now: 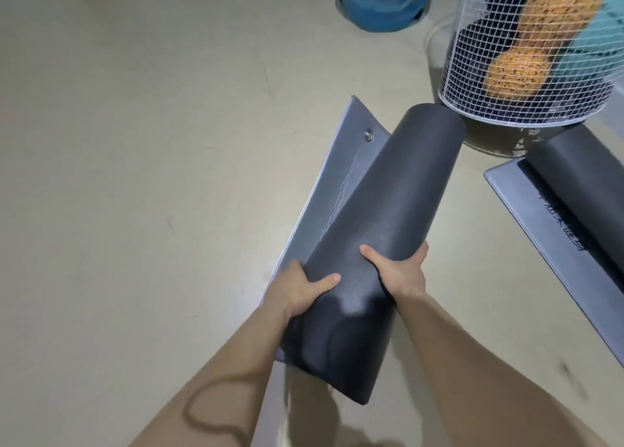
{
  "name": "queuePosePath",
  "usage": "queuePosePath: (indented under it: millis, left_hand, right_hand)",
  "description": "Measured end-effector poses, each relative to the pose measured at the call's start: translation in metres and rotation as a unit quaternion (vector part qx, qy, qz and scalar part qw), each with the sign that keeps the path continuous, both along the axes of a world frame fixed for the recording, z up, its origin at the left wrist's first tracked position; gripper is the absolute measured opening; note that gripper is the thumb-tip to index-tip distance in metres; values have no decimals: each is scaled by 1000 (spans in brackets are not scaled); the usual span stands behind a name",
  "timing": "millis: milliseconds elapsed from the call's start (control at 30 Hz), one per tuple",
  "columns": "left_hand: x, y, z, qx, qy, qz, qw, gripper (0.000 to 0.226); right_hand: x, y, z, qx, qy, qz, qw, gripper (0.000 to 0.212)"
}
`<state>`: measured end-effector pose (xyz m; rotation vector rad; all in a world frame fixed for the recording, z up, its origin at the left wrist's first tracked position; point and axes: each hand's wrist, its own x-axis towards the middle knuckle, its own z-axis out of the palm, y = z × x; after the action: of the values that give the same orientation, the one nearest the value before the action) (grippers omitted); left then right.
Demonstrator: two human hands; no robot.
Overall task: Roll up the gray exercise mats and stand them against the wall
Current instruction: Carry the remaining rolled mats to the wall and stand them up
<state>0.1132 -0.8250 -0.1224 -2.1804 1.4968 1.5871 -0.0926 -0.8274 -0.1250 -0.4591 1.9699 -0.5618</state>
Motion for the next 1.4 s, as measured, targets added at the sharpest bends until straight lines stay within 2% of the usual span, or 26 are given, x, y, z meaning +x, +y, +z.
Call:
queuePosePath:
  millis: [67, 167, 267, 367, 433, 500, 567, 600, 633, 667, 700, 733, 767, 800, 867, 933, 1000, 1067, 1100, 1167, 1200, 1267, 1300, 1367, 1400]
  left_hand:
    - [7, -9, -6, 42, 41, 30, 998, 72]
    - [9, -14, -22, 50, 69, 29, 996, 79]
    - [18, -20, -28, 57, 79, 16, 995, 93]
    - [72, -46, -14, 34, 22, -38, 998, 112]
    - [121, -61, 6, 31, -50, -97, 994, 121]
    - [160, -65, 21, 36, -101, -129, 986, 127]
    - [182, -63, 22, 46, -120, -140, 982, 142]
    - [186, -60, 21, 46, -118, -144, 981, 147]
    - [189, -57, 16, 37, -112, -141, 983, 149]
    - [189, -53, 13, 26, -115, -139, 983, 147]
    - [186, -48, 12, 9, -119, -141, 983, 144]
    - [182, -41, 14, -10, -137, -148, 979, 138]
    - [179, -32, 16, -37, -164, -161, 973, 132]
    - [174, -21, 18, -64, -199, -179, 961, 127]
    - [162, 8, 19, -107, -263, -222, 933, 124]
    - [152, 37, 18, -125, -293, -252, 914, 122]
    - [153, 55, 17, -105, -249, -224, 936, 106]
    - [163, 51, 17, -63, -163, -132, 976, 77]
    - [168, 46, 14, -44, -131, -99, 985, 69]
    - [170, 36, 6, -29, -123, -101, 987, 60]
    - [167, 35, 2, -16, -135, -126, 983, 71]
    - [157, 44, -3, 10, -138, -149, 979, 110]
    - [151, 52, -4, 15, -142, -152, 978, 121]
    - [139, 75, -4, -1, -171, -168, 971, 127]
    - [133, 89, -3, -18, -196, -177, 964, 130]
  right_hand:
    - [10, 1, -5, -1, 5, -8, 1000, 139]
    - [13, 3, -8, -23, 18, -26, 999, 132]
    - [25, 10, -7, -62, -15, -83, 995, 124]
    - [91, 26, -11, -89, -124, -186, 971, 129]
    - [151, 38, -15, -60, -232, -236, 942, 125]
    - [190, 51, -7, 23, -312, -192, 930, 97]
    - [195, 56, 12, 118, -319, -29, 940, 75]
    - [188, 53, 19, 143, -276, 79, 947, 69]
    - [177, 47, 24, 143, -179, 203, 952, 59]
    - [163, 37, 29, 106, -35, 318, 942, 48]
    - [146, 24, 35, 38, 119, 402, 907, 39]
    - [128, 8, 45, -39, 232, 450, 861, 39]
    - [115, -9, 54, -106, 295, 494, 811, 54]
    - [106, -26, 61, -141, 329, 548, 756, 84]
    - [92, -60, 62, -99, 358, 681, 632, 136]
    - [93, -80, 56, -20, 340, 770, 539, 155]
    - [98, -80, 50, 40, 312, 810, 495, 156]
    - [98, -66, 42, 35, 331, 814, 477, 153]
    - [95, -55, 37, 18, 341, 809, 479, 152]
    - [86, -32, 29, -12, 371, 789, 489, 153]
    - [81, -19, 26, -17, 384, 781, 493, 154]
    - [74, 7, 22, -6, 404, 769, 494, 157]
    - [73, 19, 22, 8, 410, 767, 493, 155]
    - [73, 40, 26, 42, 396, 773, 494, 145]
    - [73, 47, 30, 48, 387, 769, 506, 140]
